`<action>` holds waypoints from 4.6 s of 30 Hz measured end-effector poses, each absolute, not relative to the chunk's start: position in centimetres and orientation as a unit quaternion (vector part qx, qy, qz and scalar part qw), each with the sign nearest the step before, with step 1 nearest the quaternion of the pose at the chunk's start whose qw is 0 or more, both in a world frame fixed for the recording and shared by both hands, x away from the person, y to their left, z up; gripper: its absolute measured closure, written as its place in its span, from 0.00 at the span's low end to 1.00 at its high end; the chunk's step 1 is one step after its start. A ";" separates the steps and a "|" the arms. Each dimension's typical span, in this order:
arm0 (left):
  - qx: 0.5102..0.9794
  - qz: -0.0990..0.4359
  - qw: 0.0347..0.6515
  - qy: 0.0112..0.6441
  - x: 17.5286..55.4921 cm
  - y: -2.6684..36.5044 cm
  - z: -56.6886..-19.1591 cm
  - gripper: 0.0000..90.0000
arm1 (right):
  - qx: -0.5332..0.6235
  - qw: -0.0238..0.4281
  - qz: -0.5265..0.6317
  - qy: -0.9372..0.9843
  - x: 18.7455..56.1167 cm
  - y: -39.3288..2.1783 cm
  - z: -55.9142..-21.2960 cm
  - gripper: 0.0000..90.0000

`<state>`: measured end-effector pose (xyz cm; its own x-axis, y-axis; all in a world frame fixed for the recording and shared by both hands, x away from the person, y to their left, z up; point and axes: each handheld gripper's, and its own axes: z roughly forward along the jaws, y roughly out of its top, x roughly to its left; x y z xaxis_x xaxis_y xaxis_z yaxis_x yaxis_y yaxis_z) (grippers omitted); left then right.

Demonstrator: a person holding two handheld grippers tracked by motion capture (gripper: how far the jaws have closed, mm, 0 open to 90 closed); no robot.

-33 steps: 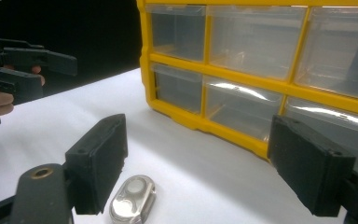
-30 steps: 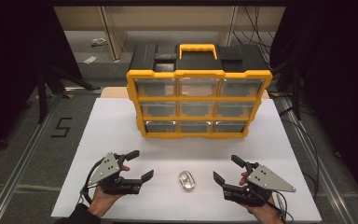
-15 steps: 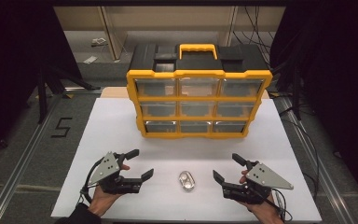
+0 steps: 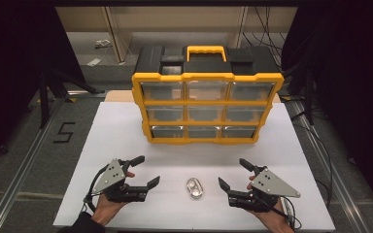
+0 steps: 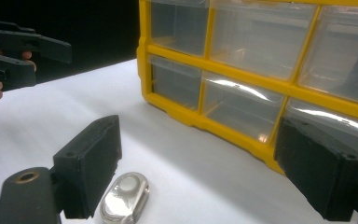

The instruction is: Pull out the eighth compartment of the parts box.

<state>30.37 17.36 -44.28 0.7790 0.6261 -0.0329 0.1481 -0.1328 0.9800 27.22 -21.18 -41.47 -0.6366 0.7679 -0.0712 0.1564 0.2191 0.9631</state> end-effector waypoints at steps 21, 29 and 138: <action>0.726 0.201 0.600 0.270 30.4 17.2 -44.4 0.18 | 0.188 0.453 0.428 0.760 30.1 -17.5 -41.7 0.23; 0.726 0.201 0.600 0.268 30.3 17.2 -44.4 0.18 | 0.147 0.508 0.368 0.765 31.9 -16.3 -42.5 0.26; 0.741 0.176 0.599 0.246 30.3 16.6 -44.7 0.20 | -0.058 0.695 0.100 0.710 41.1 -10.9 -48.9 0.84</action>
